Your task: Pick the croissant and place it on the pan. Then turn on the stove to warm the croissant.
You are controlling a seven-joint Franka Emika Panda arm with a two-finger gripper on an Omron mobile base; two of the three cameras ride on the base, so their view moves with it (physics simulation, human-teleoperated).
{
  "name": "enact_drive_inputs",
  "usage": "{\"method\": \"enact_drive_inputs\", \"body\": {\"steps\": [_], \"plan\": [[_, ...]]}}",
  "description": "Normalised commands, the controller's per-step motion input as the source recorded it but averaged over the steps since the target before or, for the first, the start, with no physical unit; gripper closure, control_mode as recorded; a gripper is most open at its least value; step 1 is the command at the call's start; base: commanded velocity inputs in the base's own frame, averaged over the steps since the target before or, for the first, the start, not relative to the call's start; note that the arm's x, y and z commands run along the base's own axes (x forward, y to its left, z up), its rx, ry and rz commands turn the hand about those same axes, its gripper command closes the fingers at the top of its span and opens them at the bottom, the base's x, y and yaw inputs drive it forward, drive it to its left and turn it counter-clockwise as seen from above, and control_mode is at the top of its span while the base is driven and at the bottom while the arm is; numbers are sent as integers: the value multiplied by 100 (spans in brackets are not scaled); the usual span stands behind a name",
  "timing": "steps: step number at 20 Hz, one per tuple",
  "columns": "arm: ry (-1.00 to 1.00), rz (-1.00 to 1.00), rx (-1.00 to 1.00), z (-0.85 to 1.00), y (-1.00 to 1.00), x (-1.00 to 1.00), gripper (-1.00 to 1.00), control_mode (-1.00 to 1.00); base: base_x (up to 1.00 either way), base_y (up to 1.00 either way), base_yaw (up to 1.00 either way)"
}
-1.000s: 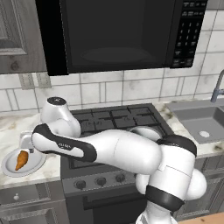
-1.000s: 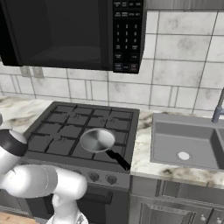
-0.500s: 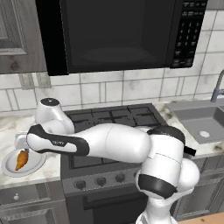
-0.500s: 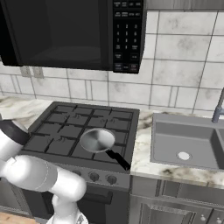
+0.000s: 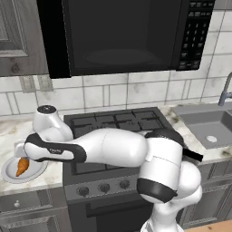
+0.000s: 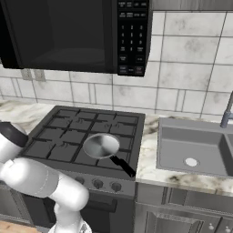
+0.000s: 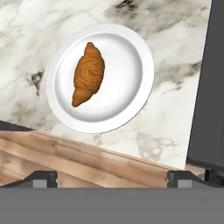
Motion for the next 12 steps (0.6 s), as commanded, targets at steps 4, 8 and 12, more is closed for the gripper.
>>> {"method": "enact_drive_inputs", "body": {"steps": [4, 8, 12], "plan": [[0, -2, 0, -12, 8, 8, -100, -100, 0, 0, 0], [0, -1, 0, -14, 7, 12, -100, -100, 0, 0, 0], [0, -1, 0, -13, 5, 17, -100, -100, 0, 0, 0]]}}
